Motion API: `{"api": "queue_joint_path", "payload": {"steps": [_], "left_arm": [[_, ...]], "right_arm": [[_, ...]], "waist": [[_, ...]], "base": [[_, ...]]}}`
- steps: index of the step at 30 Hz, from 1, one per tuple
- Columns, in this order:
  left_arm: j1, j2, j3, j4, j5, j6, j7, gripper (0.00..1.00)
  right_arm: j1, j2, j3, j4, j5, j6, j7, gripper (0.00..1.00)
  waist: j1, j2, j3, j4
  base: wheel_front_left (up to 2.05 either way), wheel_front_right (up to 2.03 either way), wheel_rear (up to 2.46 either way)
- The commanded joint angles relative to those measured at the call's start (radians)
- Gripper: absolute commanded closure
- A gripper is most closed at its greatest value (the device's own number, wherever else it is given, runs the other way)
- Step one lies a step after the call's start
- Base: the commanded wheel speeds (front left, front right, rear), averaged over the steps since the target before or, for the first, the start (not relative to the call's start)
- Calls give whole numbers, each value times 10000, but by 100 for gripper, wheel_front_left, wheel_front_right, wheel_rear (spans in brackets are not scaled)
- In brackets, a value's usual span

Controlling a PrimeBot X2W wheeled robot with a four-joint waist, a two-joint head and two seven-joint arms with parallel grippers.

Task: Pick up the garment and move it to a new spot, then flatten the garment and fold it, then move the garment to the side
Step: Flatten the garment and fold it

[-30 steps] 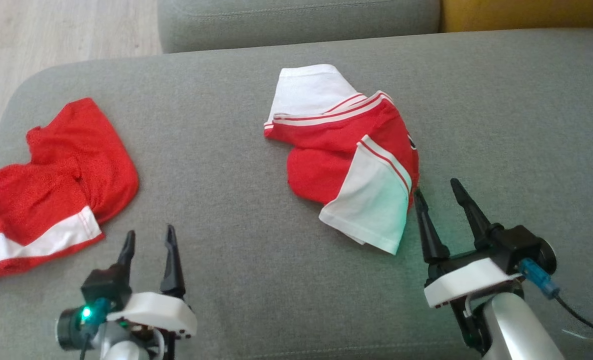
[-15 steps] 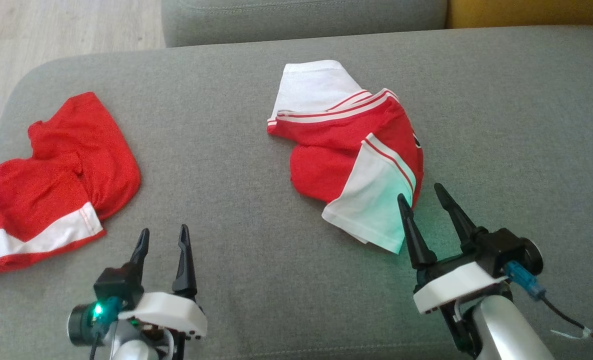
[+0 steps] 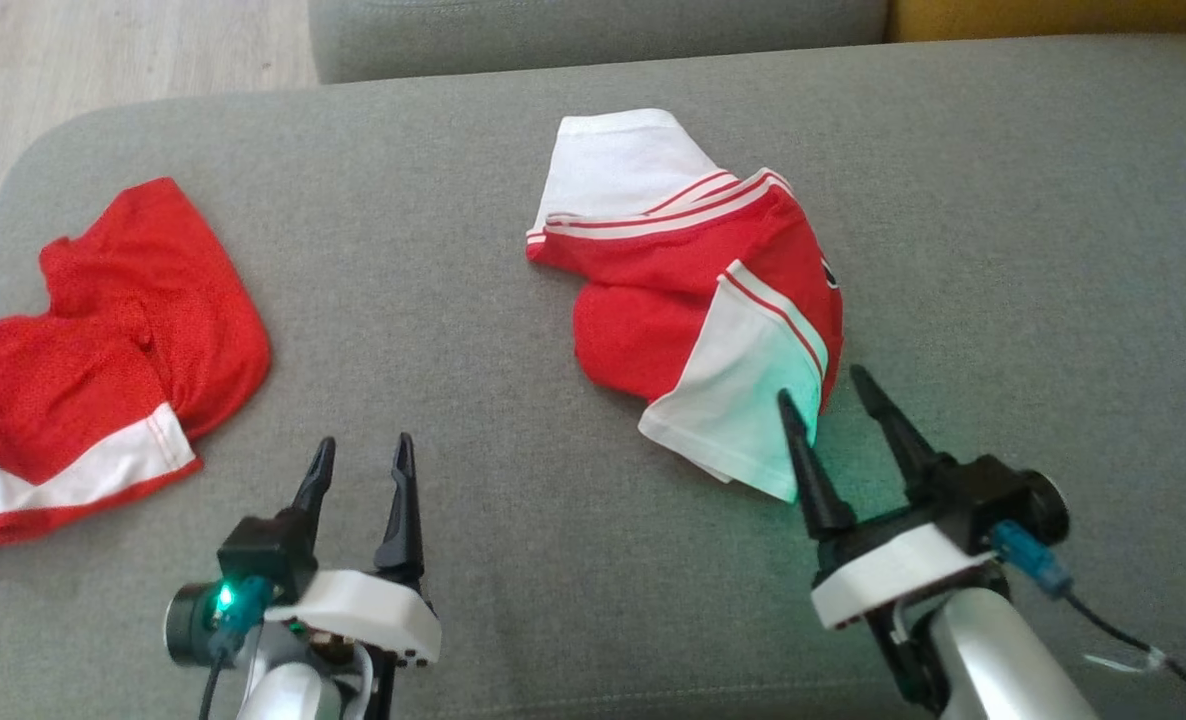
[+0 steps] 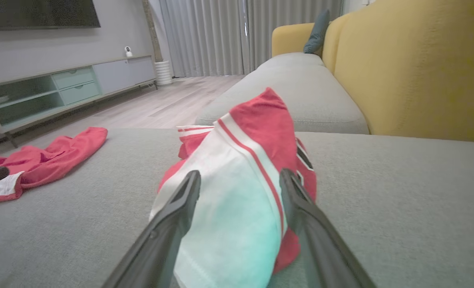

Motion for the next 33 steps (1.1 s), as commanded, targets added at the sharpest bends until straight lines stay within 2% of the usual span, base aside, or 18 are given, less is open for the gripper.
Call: {"api": "queue_joint_path", "payload": {"steps": [1,6,13,18,24,33], "left_arm": [[-433,88,272,-320,-45,43,-122,0],[-517,87,199,-247,-122,52,-122,0],[-520,87,114,-227,-193,32,-122,0],[-570,87,-17,-264,-154,-68,-122,0],[-921,87,-696,-287,-90,-376,-122,0],[-1652,87,-1871,50,-133,-757,-122,0]], "right_arm": [[-448,45,378,-322,-134,75,-65,0],[-851,45,1063,-325,-243,75,-65,0],[-1106,45,1186,-138,-163,75,-65,0],[-1029,45,1139,-126,-56,75,-65,0],[-1026,45,975,-211,14,75,-65,0],[-1091,45,757,-384,142,75,-65,0]], "waist": [[0,0,17,15],[0,0,65,200],[0,0,61,541],[0,0,115,431],[0,0,307,-325],[0,0,731,-2129]], "base": [[0,0,0],[0,0,0],[0,0,0],[0,0,0],[0,0,0],[0,0,0]]}}
